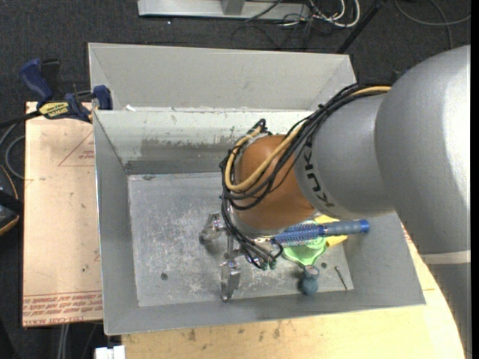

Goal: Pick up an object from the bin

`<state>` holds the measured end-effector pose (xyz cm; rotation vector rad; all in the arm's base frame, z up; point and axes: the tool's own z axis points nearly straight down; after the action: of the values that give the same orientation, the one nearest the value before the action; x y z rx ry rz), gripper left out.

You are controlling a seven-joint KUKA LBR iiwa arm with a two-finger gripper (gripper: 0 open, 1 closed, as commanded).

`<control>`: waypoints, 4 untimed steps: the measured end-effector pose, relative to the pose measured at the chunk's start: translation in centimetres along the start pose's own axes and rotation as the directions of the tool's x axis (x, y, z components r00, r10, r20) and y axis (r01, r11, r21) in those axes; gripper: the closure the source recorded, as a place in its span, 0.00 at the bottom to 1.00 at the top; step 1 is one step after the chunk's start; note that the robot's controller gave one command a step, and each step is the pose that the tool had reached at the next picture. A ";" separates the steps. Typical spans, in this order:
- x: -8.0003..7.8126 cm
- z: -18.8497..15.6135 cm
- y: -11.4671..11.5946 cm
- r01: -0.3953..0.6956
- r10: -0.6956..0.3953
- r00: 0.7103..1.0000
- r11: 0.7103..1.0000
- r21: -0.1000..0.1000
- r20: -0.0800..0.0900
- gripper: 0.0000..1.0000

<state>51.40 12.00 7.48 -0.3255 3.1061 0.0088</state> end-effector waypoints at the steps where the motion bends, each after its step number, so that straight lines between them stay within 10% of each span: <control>1: 0.1 -18.5 1.5 -0.106 0.106 0.994 0.994 0.003 -0.007 0.00; 2: 1.9 -9.9 -11.7 0.024 -0.024 0.999 1.000 0.004 -0.023 0.00; 3: 1.3 0.2 -15.9 -0.085 0.085 0.996 0.996 0.002 -0.007 0.00; 4: 1.0 -0.2 -16.0 -0.085 0.085 0.996 0.996 0.004 -0.001 1.00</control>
Offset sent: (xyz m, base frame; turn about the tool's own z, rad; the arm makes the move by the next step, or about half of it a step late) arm -0.0098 0.0119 0.1805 0.1082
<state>53.74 -3.83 7.58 -0.1934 3.1180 0.0034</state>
